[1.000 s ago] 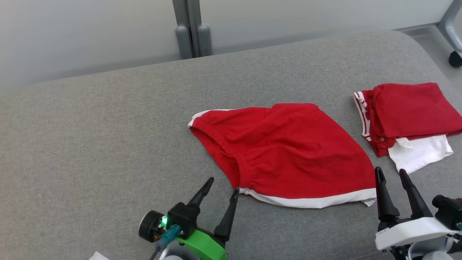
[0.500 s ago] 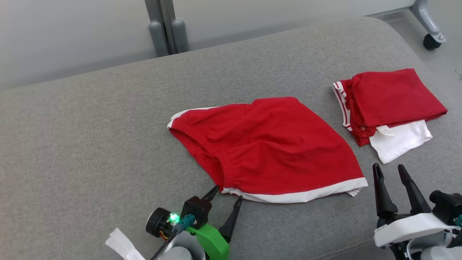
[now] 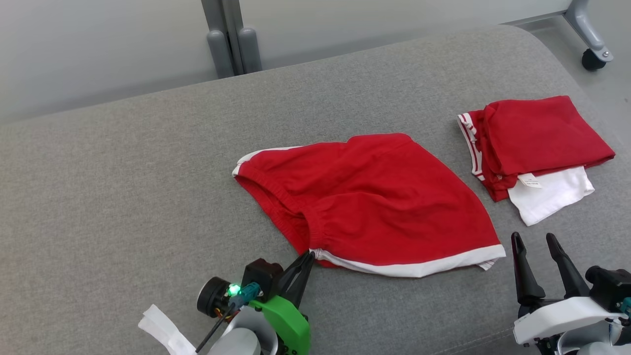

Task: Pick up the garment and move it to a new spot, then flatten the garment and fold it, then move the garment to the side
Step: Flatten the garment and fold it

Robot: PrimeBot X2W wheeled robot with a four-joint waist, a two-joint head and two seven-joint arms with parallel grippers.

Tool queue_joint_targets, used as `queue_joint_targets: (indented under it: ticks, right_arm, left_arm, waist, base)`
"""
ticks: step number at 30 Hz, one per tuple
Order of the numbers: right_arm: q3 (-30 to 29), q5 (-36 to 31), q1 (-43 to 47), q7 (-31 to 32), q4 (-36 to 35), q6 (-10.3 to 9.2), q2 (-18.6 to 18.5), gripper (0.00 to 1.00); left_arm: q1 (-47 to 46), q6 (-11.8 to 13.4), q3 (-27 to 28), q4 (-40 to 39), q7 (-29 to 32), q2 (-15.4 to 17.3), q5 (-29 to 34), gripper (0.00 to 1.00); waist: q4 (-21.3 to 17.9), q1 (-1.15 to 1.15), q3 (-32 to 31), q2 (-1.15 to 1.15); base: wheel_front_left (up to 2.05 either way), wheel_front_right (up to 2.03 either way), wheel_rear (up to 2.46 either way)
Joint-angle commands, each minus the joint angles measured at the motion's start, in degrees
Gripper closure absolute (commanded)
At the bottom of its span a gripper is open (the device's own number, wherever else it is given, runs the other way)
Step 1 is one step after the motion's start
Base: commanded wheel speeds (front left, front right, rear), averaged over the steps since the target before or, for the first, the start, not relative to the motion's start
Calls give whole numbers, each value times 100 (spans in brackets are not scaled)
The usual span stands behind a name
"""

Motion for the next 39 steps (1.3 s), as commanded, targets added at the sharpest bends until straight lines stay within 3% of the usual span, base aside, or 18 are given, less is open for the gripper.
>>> queue_joint_targets:
  ticks: [1,11,16,29,39]
  right_arm:
    - [-22,-58,3,-21,30,-4,15,0]
    - [308,-376,140,182,487,-4,-90,0]
    - [688,-494,168,288,754,-5,-190,0]
    - [519,1163,-14,415,870,-5,251,0]
    - [470,1399,-380,679,1601,-4,449,0]
  left_arm:
    - [-75,12,34,-47,-1,32,69,100]
    - [161,266,765,-776,-2,34,316,100]
    - [321,230,1068,-1051,-1,32,520,100]
    - [468,328,1251,-1008,-1,32,683,100]
    - [463,303,1140,-1013,-1,32,626,100]
  waist:
    - [34,0,0,0]
    - [169,0,35,0]
    - [230,0,40,0]
    - [353,0,15,0]
    - [503,0,15,0]
  base:
    - [0,0,0]
    - [0,0,0]
    - [0,0,0]
    - [0,0,0]
    - [0,0,0]
